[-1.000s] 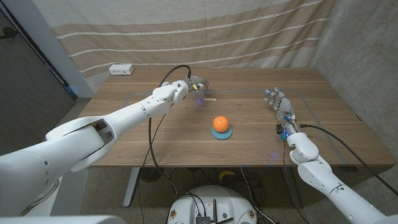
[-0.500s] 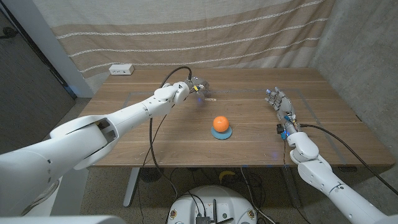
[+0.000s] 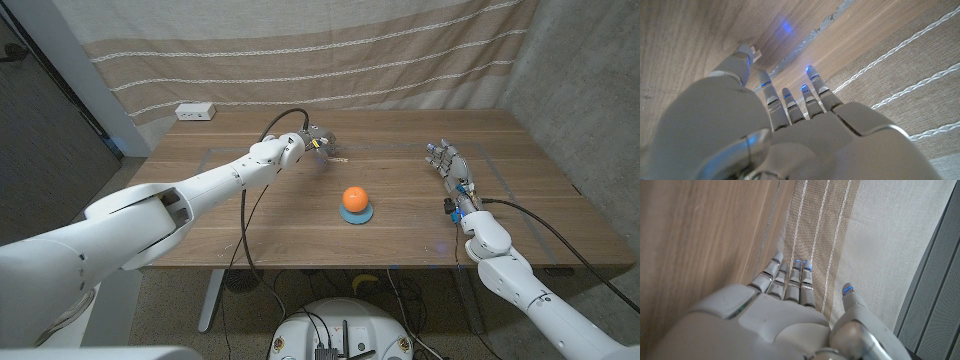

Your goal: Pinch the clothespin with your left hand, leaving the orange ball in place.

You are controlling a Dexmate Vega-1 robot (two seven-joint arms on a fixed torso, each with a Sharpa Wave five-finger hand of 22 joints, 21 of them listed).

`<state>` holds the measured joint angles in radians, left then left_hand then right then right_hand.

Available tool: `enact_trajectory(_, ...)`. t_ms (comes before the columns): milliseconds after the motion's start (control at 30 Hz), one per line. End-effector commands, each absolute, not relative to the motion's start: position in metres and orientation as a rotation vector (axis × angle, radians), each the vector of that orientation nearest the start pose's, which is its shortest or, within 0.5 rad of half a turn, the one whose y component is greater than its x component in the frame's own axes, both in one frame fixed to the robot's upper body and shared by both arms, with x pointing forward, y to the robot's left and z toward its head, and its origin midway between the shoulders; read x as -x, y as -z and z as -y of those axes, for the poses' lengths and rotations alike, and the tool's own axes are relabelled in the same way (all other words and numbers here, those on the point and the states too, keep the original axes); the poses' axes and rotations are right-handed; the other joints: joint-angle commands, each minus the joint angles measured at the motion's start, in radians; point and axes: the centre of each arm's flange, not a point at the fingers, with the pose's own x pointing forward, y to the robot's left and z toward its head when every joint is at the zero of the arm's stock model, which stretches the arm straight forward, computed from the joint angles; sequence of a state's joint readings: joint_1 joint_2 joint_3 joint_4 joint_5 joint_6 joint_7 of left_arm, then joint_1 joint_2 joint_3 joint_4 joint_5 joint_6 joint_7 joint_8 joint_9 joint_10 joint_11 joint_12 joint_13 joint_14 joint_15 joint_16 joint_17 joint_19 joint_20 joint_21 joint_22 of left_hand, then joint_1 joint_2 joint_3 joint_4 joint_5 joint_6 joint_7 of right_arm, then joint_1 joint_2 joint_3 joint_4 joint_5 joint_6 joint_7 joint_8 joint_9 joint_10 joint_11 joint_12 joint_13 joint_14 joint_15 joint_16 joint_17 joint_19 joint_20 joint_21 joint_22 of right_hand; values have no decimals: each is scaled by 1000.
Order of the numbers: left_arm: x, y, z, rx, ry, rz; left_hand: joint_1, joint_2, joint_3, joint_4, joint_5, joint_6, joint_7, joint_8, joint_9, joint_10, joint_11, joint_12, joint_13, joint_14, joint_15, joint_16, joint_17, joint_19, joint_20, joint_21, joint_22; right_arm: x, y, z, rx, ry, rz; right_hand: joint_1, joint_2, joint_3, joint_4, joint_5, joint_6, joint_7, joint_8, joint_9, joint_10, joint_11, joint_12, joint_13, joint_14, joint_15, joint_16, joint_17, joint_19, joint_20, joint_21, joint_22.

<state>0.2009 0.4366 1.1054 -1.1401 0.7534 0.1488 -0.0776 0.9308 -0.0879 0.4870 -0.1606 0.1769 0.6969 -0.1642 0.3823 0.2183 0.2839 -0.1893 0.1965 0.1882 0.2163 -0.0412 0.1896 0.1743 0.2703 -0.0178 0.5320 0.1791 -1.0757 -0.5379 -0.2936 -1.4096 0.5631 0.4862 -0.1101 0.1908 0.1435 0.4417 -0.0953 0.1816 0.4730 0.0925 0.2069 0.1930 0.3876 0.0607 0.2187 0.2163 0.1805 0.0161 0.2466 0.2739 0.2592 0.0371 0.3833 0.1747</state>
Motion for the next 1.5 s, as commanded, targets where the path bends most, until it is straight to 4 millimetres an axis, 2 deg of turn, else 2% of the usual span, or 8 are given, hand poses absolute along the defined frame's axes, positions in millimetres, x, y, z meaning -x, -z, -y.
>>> enact_trajectory(33,-709,-65,-97,-1853,52,584,3,13,-4,-1,-3,19,-3,8,-1,10,3,8,3,12,-110,4,3,8,-4,-7,5,-600,88,320,-40,-62,685,-12,2,-1,-4,4,2,-4,0,3,10,-1,-1,2,7,-2,8,3,12,-1,-2,1)
enact_trajectory(533,-713,-56,-94,-1878,44,569,15,31,-11,-1,-3,24,-1,6,-4,24,4,11,3,25,-109,7,4,14,3,-9,6,-600,92,322,-45,-60,682,-16,1,-3,-3,4,9,0,2,3,12,2,-1,3,7,0,9,2,15,0,-6,1)
enact_trajectory(800,-718,-57,-92,-1892,55,539,18,73,-15,8,-3,-19,25,-17,-5,17,15,7,4,20,-101,5,5,13,8,-12,7,-602,92,323,-40,-51,679,-18,1,-4,-2,3,11,0,2,4,14,1,-1,3,9,0,9,2,16,0,-9,2)
enact_trajectory(1033,-721,-58,-86,-1902,87,529,14,89,-25,9,-4,-65,28,-43,-8,0,18,1,4,10,-91,1,5,11,9,-15,8,-600,92,325,-42,-36,686,-21,1,-5,-2,3,11,1,2,4,13,1,-2,3,10,1,9,2,18,1,-12,2)
enact_trajectory(1100,-720,-59,-83,-1902,106,523,8,84,-33,9,-5,-59,29,-43,-9,1,13,2,3,11,-94,1,4,13,3,-15,7,-599,92,326,-43,-30,691,-21,1,-5,-1,3,11,1,1,4,13,1,-2,3,10,3,10,2,18,1,-12,2)
enact_trajectory(1233,-715,-64,-76,-1955,180,527,-31,40,-77,9,-8,-48,27,-53,-17,-5,9,1,3,3,-87,-3,2,7,-3,-24,6,-596,92,327,-58,-16,704,-23,3,-5,0,3,11,-1,1,4,13,2,-2,3,15,3,12,3,23,0,-12,2)
enact_trajectory(1367,-710,-67,-72,-1966,196,535,-61,8,-110,10,-1,-17,31,-53,-22,-5,6,3,3,-5,-80,-4,1,-1,3,-36,4,-593,93,328,-63,-6,718,-25,8,-5,4,3,11,-1,1,4,18,4,0,4,23,-2,16,4,30,-1,-13,2)
enact_trajectory(1500,-706,-68,-73,-1951,184,559,-59,27,-113,11,4,41,39,-41,-23,22,7,12,2,12,-76,3,2,7,11,-39,5,-590,94,328,-64,2,724,-27,9,-5,5,3,11,-1,0,4,21,3,1,4,26,0,17,5,34,-1,-13,2)
